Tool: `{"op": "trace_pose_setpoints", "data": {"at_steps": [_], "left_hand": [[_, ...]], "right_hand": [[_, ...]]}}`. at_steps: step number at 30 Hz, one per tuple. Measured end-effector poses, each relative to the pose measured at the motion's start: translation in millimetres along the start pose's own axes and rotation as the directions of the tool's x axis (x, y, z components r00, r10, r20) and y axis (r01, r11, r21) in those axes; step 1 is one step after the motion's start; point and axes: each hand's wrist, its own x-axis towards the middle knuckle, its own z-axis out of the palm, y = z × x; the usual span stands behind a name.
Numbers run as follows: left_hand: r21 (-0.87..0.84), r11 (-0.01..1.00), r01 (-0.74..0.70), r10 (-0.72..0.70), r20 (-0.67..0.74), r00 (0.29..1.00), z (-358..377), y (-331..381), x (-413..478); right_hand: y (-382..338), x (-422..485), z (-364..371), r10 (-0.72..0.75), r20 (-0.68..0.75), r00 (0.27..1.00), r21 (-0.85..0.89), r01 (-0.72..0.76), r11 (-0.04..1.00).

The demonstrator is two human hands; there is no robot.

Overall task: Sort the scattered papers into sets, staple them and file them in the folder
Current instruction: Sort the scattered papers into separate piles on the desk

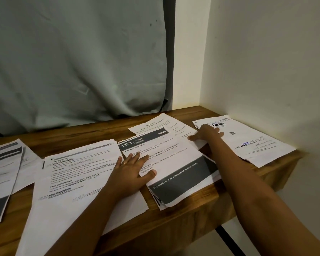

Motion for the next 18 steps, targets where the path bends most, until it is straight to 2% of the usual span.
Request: {"op": "trace_pose_setpoints", "data": {"at_steps": [4, 6, 11, 18], "left_hand": [[-0.010, 1.000, -0.006, 0.005, -0.008, 1.000, 0.5, 0.3, -1.3], [-0.004, 1.000, -0.004, 0.004, -0.009, 1.000, 0.2, 0.1, -1.7], [-0.031, 0.999, -0.024, 0.023, -0.044, 0.999, 0.3, 1.0, -3.3], [-0.009, 1.000, -0.017, 0.016, -0.026, 1.000, -3.2, 2.5, -5.2]], "right_hand": [[-0.6, 3.6, -2.8, 0.028, 0.016, 0.999, 0.044, -0.029, 0.999], [-0.9, 1.4, -1.7, 0.013, -0.014, 1.000, 0.121, -0.011, 0.993], [2.5, -9.3, 6.7, -0.099, -0.292, 0.951, 0.339, 0.199, 0.920], [9.6, -41.1, -17.5, -0.129, -0.535, 0.835, 0.527, 0.449, 0.722]]}}
